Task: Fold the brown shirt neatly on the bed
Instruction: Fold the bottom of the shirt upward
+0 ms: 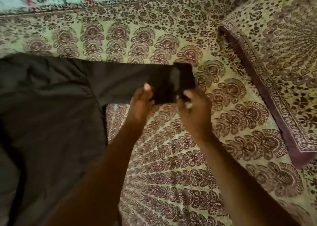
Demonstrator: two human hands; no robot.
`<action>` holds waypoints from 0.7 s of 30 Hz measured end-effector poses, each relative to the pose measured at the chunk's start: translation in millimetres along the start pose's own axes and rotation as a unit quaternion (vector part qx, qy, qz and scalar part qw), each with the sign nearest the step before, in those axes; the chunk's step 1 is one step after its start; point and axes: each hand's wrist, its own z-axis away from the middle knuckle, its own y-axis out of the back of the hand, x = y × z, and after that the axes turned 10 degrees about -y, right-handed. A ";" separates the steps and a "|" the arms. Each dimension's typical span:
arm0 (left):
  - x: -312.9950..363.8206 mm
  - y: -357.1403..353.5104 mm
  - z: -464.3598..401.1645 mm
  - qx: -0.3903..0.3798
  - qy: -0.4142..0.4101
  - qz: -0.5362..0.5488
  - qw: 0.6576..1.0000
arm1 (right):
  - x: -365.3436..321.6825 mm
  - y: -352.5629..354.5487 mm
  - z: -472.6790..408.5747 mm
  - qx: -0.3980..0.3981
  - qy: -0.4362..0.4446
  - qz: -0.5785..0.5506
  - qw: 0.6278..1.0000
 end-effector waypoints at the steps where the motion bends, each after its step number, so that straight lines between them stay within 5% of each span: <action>1: 7.9 18.1 2.2 -0.007 0.054 0.079 0.995 | -13.4 -11.7 16.6 -0.031 0.040 0.046 0.998; 4: 29.9 76.1 14.4 -0.075 0.136 0.172 0.973 | -54.0 -49.0 64.0 -0.098 0.117 0.129 0.980; 9: 57.9 164.1 36.6 -0.030 0.125 0.090 0.988 | -108.1 -95.4 108.7 -0.127 0.159 0.048 0.978; 13: 85.1 248.5 55.6 -0.007 0.111 0.120 0.987 | -139.7 -128.9 119.1 -0.019 -0.060 -0.099 0.993; 15: 99.1 288.0 67.0 -0.018 0.122 0.129 0.984 | -160.1 -148.0 113.7 -0.039 -0.292 -0.225 0.929; 18: 116.6 353.9 79.5 -0.008 0.140 0.112 0.984 | -193.1 -172.9 105.1 -0.034 -0.501 -0.500 0.705; 21: 132.6 410.0 88.7 0.017 0.173 0.043 0.984 | -219.4 -199.5 102.3 0.021 -0.543 -0.524 0.656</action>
